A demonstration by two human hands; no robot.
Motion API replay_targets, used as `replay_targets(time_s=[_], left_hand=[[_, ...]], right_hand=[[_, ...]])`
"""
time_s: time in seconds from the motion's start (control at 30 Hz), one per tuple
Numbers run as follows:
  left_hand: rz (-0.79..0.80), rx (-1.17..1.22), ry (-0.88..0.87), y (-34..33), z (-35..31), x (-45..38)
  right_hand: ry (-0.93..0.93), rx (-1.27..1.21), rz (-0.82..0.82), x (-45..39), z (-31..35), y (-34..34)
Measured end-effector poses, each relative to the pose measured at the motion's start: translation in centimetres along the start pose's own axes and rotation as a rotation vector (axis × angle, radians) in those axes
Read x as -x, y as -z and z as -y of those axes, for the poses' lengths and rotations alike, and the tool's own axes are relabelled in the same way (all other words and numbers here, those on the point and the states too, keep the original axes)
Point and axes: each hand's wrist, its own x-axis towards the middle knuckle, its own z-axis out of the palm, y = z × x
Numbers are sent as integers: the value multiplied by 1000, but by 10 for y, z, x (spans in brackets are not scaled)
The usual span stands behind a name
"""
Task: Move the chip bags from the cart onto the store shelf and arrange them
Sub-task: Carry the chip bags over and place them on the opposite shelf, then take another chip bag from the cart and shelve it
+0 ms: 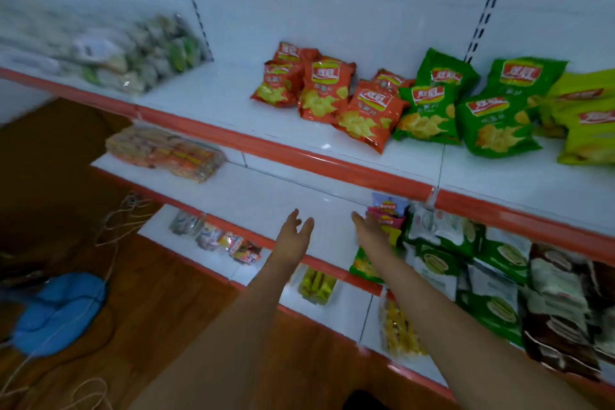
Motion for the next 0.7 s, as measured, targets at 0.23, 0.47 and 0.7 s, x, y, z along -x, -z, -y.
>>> replay_targets(time_s=[0.23,0.47,0.7], left_hand=[[-494,134,-24,94,48,154],[-1005,298,216,99,153,388],[-1361,265,379,33,248,641]], right_hand=[[382,123,430,106,12,-102],[641,328,943,275,-60,-167],[754,442,1378,488,-175,-180]])
